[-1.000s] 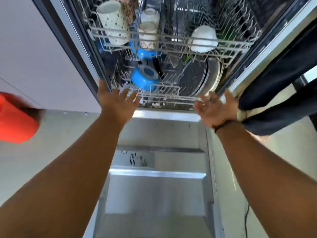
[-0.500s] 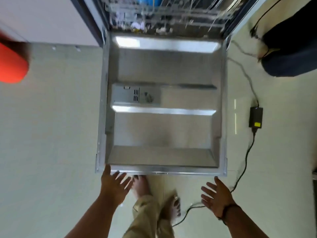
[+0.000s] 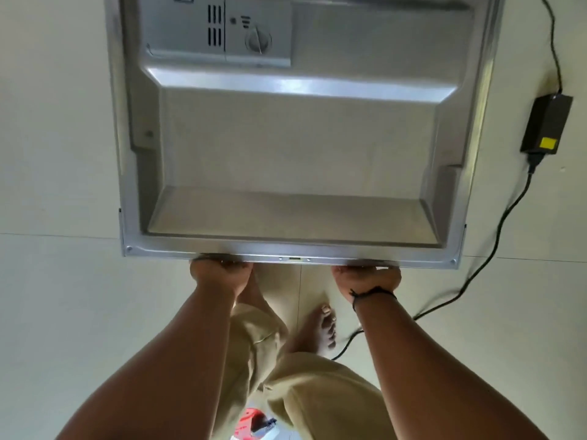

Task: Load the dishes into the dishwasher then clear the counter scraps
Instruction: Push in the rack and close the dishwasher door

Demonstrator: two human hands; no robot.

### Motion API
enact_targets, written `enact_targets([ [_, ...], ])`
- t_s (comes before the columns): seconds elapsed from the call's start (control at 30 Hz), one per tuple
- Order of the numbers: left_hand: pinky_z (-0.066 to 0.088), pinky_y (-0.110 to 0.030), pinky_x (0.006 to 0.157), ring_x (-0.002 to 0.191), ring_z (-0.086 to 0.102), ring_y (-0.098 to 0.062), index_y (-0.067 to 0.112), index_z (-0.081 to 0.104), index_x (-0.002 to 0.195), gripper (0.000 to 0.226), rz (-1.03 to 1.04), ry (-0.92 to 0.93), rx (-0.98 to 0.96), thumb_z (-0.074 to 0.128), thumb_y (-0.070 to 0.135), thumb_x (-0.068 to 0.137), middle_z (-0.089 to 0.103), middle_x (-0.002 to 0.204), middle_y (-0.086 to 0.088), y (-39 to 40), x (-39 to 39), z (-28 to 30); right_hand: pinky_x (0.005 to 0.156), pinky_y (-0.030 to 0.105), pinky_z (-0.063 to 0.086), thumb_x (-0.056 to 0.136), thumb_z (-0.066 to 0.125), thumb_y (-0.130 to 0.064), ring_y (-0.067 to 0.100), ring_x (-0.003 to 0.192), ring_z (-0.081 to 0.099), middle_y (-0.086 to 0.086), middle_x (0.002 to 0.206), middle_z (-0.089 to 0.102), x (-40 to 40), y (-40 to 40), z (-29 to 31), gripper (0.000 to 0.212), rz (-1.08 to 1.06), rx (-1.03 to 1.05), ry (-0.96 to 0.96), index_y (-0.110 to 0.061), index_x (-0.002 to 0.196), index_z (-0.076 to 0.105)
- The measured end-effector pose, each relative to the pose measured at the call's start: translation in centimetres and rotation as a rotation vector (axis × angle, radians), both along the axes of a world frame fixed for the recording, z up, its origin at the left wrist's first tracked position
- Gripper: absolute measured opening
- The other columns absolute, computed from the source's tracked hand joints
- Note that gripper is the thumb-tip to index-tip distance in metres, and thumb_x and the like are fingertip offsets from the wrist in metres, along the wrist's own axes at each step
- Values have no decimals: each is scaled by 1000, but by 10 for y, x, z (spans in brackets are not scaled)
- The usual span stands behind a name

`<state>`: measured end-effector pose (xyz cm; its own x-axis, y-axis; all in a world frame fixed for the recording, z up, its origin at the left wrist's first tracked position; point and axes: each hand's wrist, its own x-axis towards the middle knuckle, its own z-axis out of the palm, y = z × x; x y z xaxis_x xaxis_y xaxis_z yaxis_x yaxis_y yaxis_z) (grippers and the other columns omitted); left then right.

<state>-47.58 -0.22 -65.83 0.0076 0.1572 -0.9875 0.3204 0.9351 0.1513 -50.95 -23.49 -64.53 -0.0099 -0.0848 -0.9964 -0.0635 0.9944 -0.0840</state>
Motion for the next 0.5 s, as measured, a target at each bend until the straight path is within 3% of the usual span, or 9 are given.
enact_targets([
  [0.1,44,-52,98,107,64,-34,22,69,116,47,51,-72,-21,31,30,90,71,113,-7,-2,0,-1,104,42,37,76,44,-32,24,104,63,-10,106,67,3,4,-7,30,-67,-55,-59,-28,84,72],
  [0.23,41,-47,100,110,63,-29,22,65,123,47,47,-69,-62,34,30,89,67,120,-3,5,-4,29,103,41,35,77,40,-29,24,91,58,-6,86,61,0,-1,15,28,-29,-60,-41,-24,68,65],
  [0.37,43,-45,101,114,61,-27,19,61,123,44,35,-100,-110,46,41,88,66,120,-6,6,-5,106,99,55,40,86,39,-45,29,116,60,2,121,66,-3,-2,87,47,-8,-32,-121,-23,117,66],
  [0.5,45,-47,99,109,62,-31,13,62,119,49,36,-132,-124,47,50,90,67,115,-11,2,5,218,98,55,41,87,37,-61,33,112,59,13,113,63,1,-8,193,59,3,21,-122,-13,114,59],
])
